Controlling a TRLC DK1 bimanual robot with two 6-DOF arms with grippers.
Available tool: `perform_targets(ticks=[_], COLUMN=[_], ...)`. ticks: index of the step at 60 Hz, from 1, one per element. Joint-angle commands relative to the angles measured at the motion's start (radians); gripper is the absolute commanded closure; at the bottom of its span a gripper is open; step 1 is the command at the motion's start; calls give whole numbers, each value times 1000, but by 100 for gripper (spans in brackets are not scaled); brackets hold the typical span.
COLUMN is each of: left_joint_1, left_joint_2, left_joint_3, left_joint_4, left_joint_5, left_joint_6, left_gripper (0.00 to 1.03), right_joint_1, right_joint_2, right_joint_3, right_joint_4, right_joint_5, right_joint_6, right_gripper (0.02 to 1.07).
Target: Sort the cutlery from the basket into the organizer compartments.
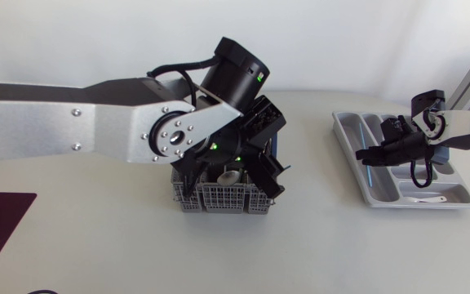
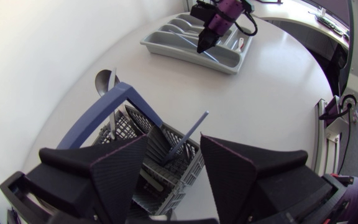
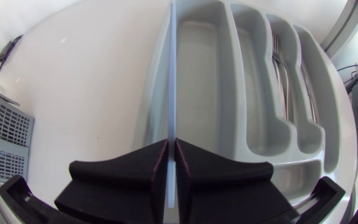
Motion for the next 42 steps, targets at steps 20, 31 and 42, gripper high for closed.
perform_targets(ticks=[20, 31, 42], left_joint_1=[14, 9, -10], left_joint_2=[40, 53, 70], left_joint_3=[-4, -5, -7], left_joint_4=[-6, 4, 35], left_joint_5=[21, 48, 48], left_joint_6=[110, 141, 155], left_gripper=[44, 44, 44], right_joint_1=[3, 15, 26], right_joint_2=[90, -35, -108], right_joint_3=[62, -43, -113], right_joint_4=[-17, 33, 56], right_joint_5=[34, 48, 45], right_joint_6=[38, 18, -13], right_gripper=[56, 30, 30])
